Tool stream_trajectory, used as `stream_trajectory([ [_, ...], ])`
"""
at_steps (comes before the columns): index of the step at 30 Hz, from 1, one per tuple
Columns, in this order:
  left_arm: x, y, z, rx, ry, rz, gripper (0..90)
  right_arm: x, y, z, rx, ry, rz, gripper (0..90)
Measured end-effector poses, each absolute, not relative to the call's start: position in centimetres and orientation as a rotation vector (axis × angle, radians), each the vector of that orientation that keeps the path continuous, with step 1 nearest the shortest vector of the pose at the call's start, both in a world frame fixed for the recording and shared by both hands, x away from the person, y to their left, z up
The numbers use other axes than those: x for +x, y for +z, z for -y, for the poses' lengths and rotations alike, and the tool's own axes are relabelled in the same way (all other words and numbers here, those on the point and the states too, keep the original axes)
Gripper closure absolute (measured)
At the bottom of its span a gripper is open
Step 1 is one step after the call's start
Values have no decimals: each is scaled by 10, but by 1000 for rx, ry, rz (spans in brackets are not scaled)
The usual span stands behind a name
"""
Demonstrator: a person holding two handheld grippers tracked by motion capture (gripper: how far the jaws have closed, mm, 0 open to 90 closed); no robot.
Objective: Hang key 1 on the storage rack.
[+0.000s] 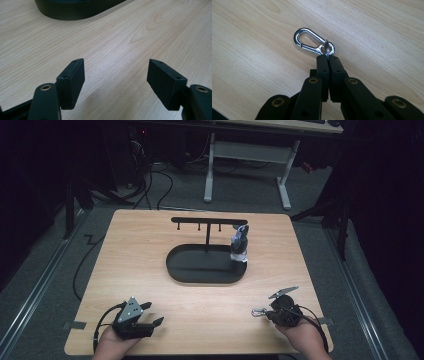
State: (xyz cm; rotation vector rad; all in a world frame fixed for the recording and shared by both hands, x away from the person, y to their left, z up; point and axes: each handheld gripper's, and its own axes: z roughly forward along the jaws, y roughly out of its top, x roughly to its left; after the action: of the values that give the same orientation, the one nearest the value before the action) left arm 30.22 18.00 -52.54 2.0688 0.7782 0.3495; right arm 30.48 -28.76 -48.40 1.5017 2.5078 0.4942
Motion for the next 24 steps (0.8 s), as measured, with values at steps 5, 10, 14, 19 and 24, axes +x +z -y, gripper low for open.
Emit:
stream_trajectory([
  [5,302,-525,-180,2067,352,-778,310,306,-471,288,1496,478,-2548,890],
  [10,302,-525,-181,2056,350,-779,310,309,-453,288,1495,474,-2588,891],
  [14,302,-525,-181,2047,351,-778,309,311,-441,284,1471,438,-2621,891],
  [19,302,-525,-183,2037,349,-779,308,314,-429,277,1458,393,-2648,891],
  [24,301,-524,-182,2030,357,-771,307,318,-419,270,1444,386,-2664,890],
])
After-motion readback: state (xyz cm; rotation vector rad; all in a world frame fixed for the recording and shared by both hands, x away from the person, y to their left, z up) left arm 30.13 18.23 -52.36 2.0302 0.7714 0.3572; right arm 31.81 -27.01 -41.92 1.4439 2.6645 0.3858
